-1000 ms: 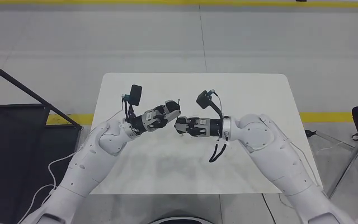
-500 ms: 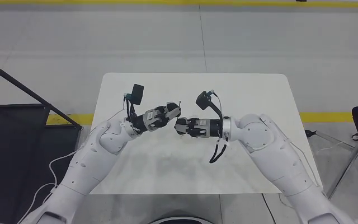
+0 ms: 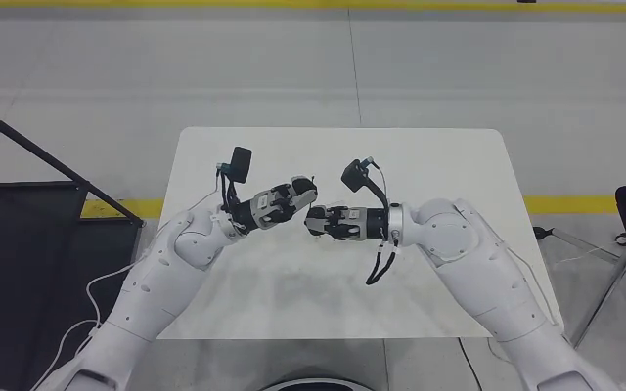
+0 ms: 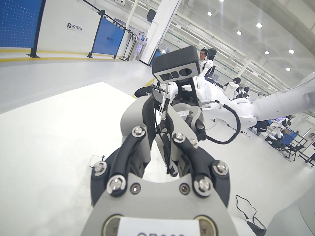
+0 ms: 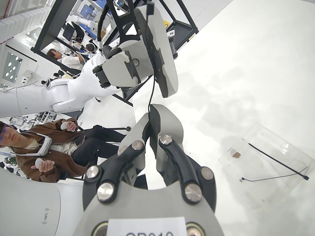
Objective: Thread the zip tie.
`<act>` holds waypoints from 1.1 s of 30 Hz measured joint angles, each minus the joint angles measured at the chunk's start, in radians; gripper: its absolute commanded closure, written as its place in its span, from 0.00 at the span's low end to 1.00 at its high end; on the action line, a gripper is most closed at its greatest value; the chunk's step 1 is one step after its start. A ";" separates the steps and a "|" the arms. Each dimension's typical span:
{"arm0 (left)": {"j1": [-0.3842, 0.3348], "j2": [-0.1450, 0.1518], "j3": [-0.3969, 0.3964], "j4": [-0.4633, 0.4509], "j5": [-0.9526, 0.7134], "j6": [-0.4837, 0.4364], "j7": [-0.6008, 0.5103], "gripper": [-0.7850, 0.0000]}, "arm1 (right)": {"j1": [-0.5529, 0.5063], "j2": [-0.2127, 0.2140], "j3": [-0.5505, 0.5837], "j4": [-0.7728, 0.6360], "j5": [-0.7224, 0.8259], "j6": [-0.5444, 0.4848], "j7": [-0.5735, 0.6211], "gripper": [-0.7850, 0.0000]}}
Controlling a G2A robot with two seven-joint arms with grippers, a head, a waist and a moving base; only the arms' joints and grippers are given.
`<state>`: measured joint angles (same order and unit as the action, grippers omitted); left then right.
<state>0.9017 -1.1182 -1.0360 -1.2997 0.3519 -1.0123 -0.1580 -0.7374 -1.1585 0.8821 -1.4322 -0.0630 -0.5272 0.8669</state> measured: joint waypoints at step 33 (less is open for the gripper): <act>0.001 -0.004 -0.008 -0.001 -0.004 0.000 -0.003 0.82 | 0.000 -0.007 0.005 0.004 -0.001 0.008 0.016 1.00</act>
<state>0.9028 -1.1220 -1.0442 -1.3004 0.3478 -1.0123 -0.1612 -0.7372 -1.1657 0.8875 -1.4283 -0.0641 -0.5189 0.8832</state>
